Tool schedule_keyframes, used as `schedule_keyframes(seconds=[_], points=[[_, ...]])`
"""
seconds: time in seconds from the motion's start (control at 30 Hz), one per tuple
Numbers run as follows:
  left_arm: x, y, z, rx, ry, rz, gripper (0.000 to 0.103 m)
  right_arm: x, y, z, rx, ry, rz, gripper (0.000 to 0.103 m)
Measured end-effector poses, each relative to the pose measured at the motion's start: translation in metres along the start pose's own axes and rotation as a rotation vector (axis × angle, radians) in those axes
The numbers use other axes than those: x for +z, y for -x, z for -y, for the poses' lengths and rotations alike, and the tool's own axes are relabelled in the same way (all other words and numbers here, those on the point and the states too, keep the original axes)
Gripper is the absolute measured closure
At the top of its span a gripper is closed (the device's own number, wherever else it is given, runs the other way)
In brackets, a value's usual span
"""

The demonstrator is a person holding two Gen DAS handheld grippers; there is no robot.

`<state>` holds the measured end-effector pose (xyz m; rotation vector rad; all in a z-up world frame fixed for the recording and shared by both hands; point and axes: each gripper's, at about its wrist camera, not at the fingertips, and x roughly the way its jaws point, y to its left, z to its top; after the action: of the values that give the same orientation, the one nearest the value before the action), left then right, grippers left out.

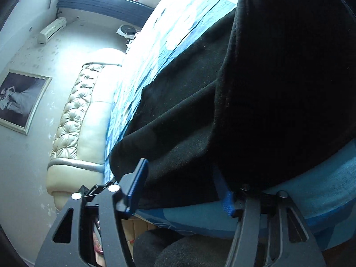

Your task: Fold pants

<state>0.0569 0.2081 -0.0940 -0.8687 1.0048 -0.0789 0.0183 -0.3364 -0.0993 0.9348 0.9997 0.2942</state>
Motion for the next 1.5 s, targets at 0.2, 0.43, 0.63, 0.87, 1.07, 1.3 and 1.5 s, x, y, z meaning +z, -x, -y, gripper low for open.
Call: schedule_keyframes(seconds=[0.2,0.43,0.63,0.87,1.07,1.3,1.5], points=[[-0.005,0.014,-0.011,-0.010,0.039,0.007,0.093,-0.001,0.012,-0.010,0.004,0.034,0.026,0.093],[-0.023,0.036,-0.023,0.024,0.030,-0.005,0.093,-0.018,0.034,-0.020,0.014,0.086,0.006,0.093],[-0.028,0.033,-0.031,0.048,-0.022,-0.017,0.093,-0.021,0.016,0.006,-0.054,0.080,-0.050,0.093],[-0.036,0.050,0.008,0.204,-0.228,0.030,0.087,-0.010,0.048,0.000,-0.131,0.152,-0.043,0.075],[-0.034,0.065,0.047,0.213,-0.307,0.100,0.043,0.059,0.112,-0.005,-0.274,0.207,0.128,0.057],[-0.020,0.013,0.082,0.222,-0.302,0.079,0.025,0.203,0.106,0.000,-0.513,0.220,0.248,0.046],[-0.031,-0.025,0.079,0.246,-0.278,0.003,0.020,0.286,0.053,0.024,-0.783,0.214,0.224,0.046]])
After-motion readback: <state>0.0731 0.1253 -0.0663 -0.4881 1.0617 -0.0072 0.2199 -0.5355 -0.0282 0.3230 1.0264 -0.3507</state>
